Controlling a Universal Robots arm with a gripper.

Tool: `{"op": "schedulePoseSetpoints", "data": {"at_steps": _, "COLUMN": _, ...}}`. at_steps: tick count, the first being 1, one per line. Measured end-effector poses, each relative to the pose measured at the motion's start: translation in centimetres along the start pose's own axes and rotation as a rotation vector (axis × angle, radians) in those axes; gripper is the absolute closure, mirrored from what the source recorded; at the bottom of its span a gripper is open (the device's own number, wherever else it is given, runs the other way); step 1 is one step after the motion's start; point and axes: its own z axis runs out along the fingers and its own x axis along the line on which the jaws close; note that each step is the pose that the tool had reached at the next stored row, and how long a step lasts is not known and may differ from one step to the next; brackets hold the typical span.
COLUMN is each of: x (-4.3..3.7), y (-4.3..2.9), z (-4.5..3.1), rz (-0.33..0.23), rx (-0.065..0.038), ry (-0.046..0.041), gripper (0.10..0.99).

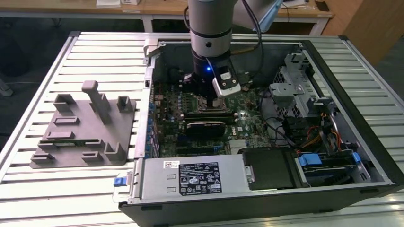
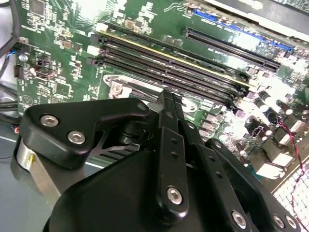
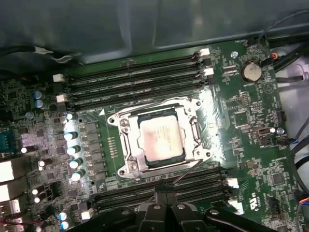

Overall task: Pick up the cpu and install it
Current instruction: 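Install the second cpu locking lever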

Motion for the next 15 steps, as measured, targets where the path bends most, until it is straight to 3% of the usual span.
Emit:
{"op": "schedulePoseSetpoints", "data": {"at_steps": 8, "x": 0.35, "y": -0.08, "z": 0.06, "rz": 0.000, "rx": 0.000, "ry": 0.0003, "gripper": 0.980}}
{"op": "schedulePoseSetpoints", "data": {"at_steps": 9, "x": 0.36, "y": -0.09, "z": 0.11, "rz": 0.000, "rx": 0.000, "ry": 0.0045, "gripper": 0.980}}
{"op": "schedulePoseSetpoints", "data": {"at_steps": 12, "x": 0.35, "y": -0.17, "z": 0.27, "rz": 0.001, "rx": 0.004, "ry": 0.0276, "gripper": 0.980}}
{"op": "schedulePoseSetpoints", "data": {"at_steps": 15, "x": 0.36, "y": -0.17, "z": 0.27, "rz": 0.001, "rx": 0.005, "ry": 0.0312, "gripper": 0.980}}
